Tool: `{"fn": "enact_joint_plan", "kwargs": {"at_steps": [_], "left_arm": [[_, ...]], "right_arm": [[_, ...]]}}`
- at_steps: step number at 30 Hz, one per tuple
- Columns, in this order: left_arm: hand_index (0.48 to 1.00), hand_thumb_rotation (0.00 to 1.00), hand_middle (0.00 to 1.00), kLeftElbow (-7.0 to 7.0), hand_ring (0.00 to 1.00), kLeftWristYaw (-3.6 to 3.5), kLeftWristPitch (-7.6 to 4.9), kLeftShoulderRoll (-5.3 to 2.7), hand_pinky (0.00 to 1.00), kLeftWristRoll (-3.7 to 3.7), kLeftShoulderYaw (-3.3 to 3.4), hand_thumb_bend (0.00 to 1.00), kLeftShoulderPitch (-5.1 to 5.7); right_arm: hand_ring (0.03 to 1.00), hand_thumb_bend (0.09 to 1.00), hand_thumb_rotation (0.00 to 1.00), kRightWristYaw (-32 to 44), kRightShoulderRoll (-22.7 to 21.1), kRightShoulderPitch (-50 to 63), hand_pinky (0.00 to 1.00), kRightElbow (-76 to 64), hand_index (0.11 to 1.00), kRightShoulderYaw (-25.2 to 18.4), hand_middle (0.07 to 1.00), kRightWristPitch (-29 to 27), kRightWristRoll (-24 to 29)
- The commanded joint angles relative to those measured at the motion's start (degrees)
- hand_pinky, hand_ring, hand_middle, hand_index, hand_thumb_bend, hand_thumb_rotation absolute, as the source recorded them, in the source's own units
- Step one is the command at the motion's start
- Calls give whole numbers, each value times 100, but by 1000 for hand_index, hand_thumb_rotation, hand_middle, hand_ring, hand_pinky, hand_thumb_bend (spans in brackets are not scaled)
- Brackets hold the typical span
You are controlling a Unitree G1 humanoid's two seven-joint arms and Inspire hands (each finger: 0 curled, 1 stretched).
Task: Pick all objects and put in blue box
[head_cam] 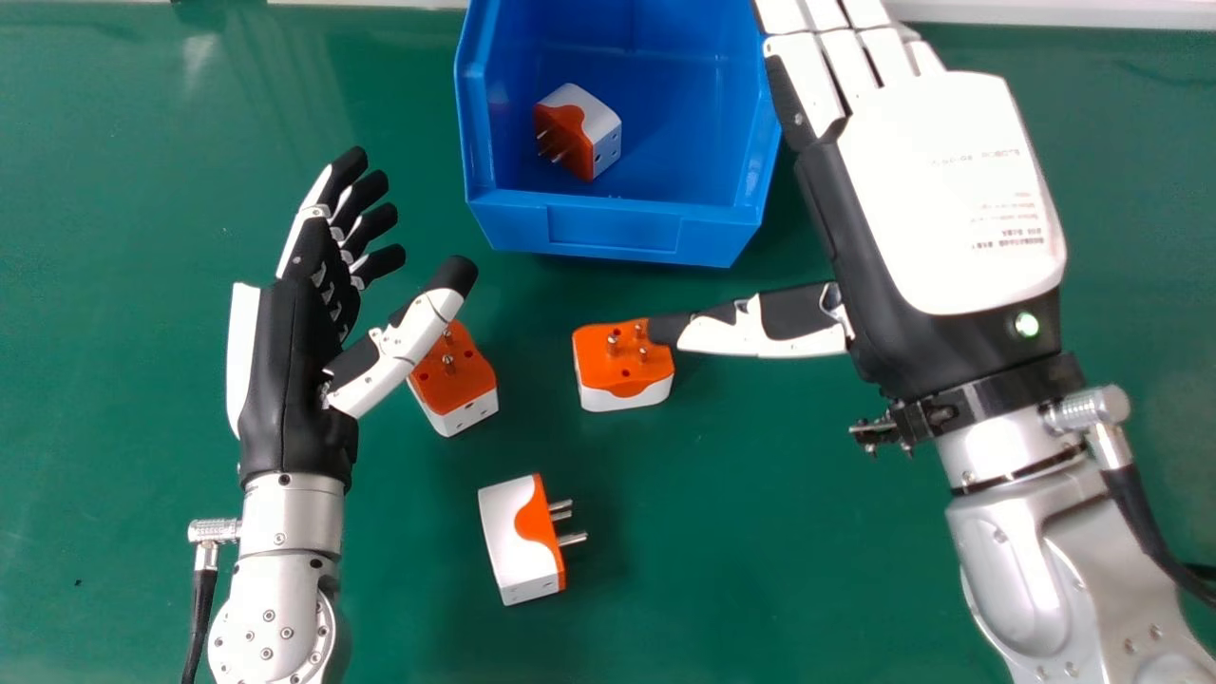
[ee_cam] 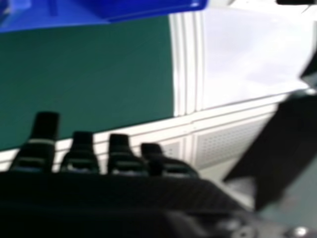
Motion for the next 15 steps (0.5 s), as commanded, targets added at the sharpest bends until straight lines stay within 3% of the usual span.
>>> {"fn": "enact_joint_plan", "kwargs": {"at_steps": [1,3,6,10,13,15], "left_arm": [[887,326,887,8,858,111,-210,72,804,117,27,734,-106],[882,334,883,48,853,172,-219,87,799,146,36,737,-131],[878,340,879,122,848,205,-248,129,794,149,37,737,-176],[875,347,875,166,844,213,-235,172,790,139,48,737,-217],[875,353,873,181,841,172,-218,160,787,54,64,735,-242],[874,359,870,181,839,164,-214,161,785,39,68,734,-249]], "right_arm": [[959,935,438,234,37,38,827,-336,981,-136,968,-81,88],[955,934,456,476,29,83,821,-479,985,-162,967,-97,104],[951,932,473,893,30,127,818,-698,988,-186,966,-75,111],[946,929,486,1526,4,141,815,-949,990,-239,964,-38,193],[940,929,494,1960,-4,152,810,-1117,992,-287,960,-13,261],[935,926,500,2140,-17,152,810,-1183,994,-317,958,-47,308]]}}
